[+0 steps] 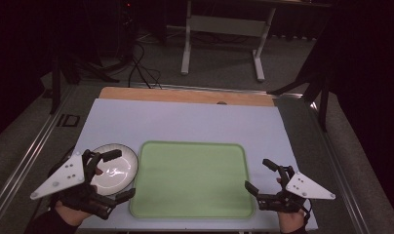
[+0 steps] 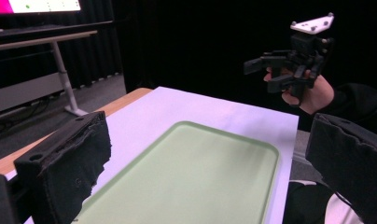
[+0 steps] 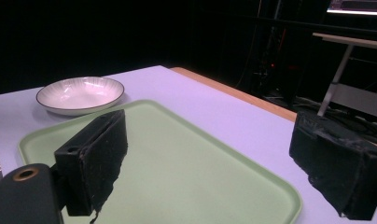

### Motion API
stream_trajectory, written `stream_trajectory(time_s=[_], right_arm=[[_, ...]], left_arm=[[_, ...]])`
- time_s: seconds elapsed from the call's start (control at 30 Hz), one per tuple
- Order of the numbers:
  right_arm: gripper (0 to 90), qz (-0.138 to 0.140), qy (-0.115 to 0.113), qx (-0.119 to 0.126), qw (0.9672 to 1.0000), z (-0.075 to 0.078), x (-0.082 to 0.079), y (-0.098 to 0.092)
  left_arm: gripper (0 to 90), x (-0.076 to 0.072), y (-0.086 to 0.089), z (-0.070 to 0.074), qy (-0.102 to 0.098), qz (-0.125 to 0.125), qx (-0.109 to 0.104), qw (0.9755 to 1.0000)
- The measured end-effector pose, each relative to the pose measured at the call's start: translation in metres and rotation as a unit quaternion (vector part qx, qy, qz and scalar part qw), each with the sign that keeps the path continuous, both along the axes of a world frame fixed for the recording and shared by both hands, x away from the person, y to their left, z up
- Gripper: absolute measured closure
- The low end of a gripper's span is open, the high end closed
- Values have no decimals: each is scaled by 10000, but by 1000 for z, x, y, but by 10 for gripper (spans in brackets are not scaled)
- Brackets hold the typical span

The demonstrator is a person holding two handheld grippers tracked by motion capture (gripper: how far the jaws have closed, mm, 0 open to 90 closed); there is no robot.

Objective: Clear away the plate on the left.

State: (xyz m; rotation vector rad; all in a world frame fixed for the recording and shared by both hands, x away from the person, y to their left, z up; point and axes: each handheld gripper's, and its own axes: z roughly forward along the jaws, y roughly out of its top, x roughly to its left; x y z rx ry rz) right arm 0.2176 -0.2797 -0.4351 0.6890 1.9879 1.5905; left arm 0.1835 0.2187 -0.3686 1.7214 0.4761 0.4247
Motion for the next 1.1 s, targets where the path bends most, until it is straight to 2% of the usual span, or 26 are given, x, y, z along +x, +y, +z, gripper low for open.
stream_trajectory(time_s=[0.27,0.37,0.47,0.5,0.57,0.67,0.77,0.83,0.93,1.0,1.03,1.1], right_arm=[[112,-27,-39,-10,10000,1,0,0],[112,-41,-35,-9,10000,1,1,0],[112,-44,-11,-27,10000,1,1,0],[112,-33,11,10,10000,0,2,0],[112,-27,7,14,10000,0,1,1],[111,-23,11,-17,10000,0,1,2],[112,-23,38,-37,10000,0,2,2],[112,-35,43,-41,10000,0,2,3],[112,-49,54,-75,9999,-1,2,3],[112,-47,51,-74,9999,-1,2,3],[112,-56,54,-80,9999,-1,2,4],[112,-49,65,-77,9999,-1,2,4]], left_arm=[[3,11,13,0,86,274,98,9995],[4,12,20,0,82,385,56,9992],[11,14,25,-1,118,377,45,9992],[12,14,31,-2,54,504,53,9987],[11,15,35,-4,60,611,47,9981],[12,15,40,-7,126,656,28,9978],[12,16,51,-13,113,868,123,9961],[12,17,54,-15,174,887,120,9958],[12,19,66,-25,329,1101,151,9933],[12,19,69,-27,397,1103,147,9930],[12,20,75,-32,479,1220,138,9913],[12,20,81,-38,577,1320,126,9895]])
